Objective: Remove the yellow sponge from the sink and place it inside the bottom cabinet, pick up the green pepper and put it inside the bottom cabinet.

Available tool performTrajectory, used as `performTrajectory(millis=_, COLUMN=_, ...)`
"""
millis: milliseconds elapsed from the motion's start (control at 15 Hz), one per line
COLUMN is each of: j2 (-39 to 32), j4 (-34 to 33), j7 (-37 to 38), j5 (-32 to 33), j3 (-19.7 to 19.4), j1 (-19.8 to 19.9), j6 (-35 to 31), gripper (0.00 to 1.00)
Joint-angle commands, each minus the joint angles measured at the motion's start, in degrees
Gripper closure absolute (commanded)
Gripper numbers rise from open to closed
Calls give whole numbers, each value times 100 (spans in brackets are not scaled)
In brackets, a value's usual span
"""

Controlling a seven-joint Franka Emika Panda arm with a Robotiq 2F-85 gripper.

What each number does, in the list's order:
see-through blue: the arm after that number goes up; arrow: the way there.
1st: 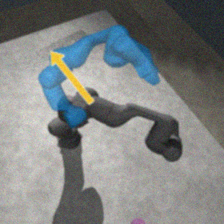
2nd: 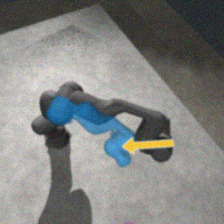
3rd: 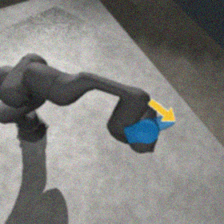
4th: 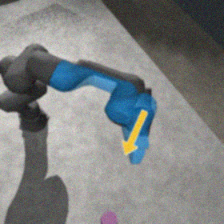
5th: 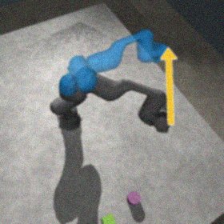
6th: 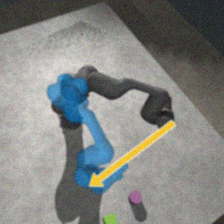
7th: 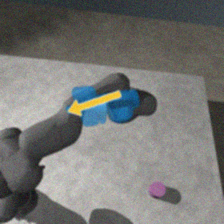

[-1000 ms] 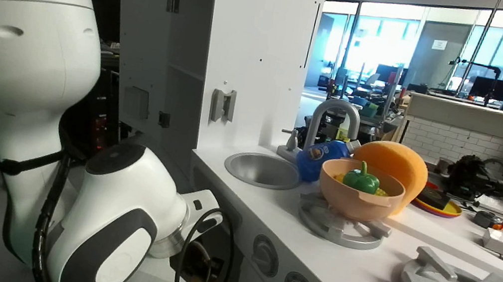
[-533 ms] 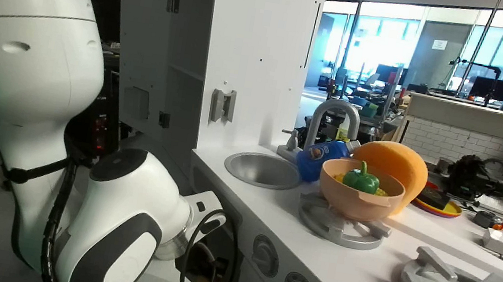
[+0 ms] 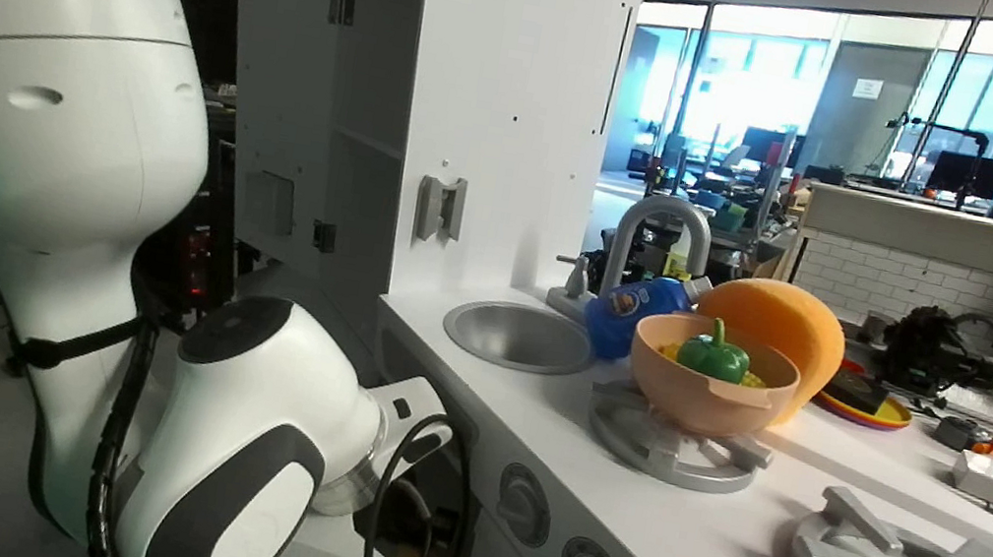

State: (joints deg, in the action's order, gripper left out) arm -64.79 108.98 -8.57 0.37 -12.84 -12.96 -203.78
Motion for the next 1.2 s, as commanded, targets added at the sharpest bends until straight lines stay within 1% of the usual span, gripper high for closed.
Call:
performTrajectory(millis=0, j2=-312, j4=-45, j7=-59, j5=-245, j3=-150, j1=-170, j6=-1053, gripper=94)
performTrajectory(millis=400, j2=-450, j4=-224, j7=-76, j5=-369, j3=-304, j1=-331, j6=-980, gripper=94)
performTrajectory(millis=933, j2=-820, j4=-601, j7=-43, j5=-729, j3=-557, j1=-672, j6=-952, gripper=94)
performTrajectory(millis=1000, j2=-833, j4=-617, j7=-48, j5=-796, j3=-623, j1=-751, j6=-930, gripper=52)
performTrajectory(millis=1067, j2=-879, j4=-674, j7=-44, j5=-850, j3=-667, j1=-792, j6=-920, gripper=49)
performTrajectory(millis=1133, j2=-899, j4=-698, j7=-44, j5=-911, j3=-719, j1=-853, j6=-909, gripper=44)
